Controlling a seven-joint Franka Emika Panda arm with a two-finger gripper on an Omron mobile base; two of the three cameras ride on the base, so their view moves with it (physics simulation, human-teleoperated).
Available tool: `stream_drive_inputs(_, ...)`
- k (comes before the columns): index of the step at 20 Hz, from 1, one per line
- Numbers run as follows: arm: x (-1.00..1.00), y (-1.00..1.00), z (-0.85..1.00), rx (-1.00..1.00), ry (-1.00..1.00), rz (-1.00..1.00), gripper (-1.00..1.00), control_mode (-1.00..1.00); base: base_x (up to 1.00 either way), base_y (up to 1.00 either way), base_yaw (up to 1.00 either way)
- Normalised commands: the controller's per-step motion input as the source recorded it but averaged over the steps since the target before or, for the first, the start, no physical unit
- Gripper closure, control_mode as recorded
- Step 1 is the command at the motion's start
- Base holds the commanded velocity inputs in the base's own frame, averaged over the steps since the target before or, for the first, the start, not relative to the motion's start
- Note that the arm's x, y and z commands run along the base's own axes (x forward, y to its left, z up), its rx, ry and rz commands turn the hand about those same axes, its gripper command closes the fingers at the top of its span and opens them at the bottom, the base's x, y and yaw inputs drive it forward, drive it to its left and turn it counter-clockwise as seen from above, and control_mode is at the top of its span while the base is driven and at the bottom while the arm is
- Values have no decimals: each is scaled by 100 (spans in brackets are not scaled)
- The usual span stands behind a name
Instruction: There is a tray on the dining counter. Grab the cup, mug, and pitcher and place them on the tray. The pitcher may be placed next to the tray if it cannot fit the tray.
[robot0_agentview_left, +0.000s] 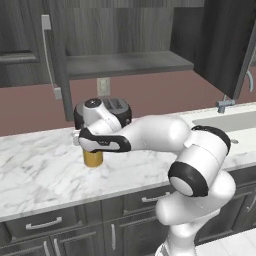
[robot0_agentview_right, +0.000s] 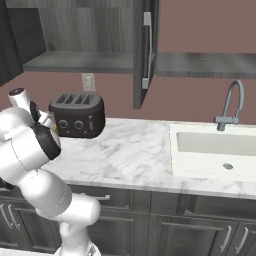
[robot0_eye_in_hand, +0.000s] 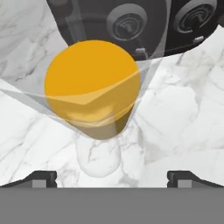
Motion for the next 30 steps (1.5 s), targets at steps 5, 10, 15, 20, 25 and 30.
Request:
stream_drive_inputs(5,8,0,0,0,0,0,-100,-100,0,0,0)
stream_drive_inputs(10,18,0,0,0,0,0,-100,-100,0,0,0)
stream_drive_inputs(15,18,0,-1,0,0,0,-100,-100,0,0,0)
stream_drive_inputs(20,6,2,-5,0,0,0,-100,-100,0,0,0)
stream_drive_inputs(25,0,7,-18,0,0,0,-100,-100,0,0,0)
stream_drive_inputs(30,0,1,-36,0,0,0,-100,-100,0,0,0)
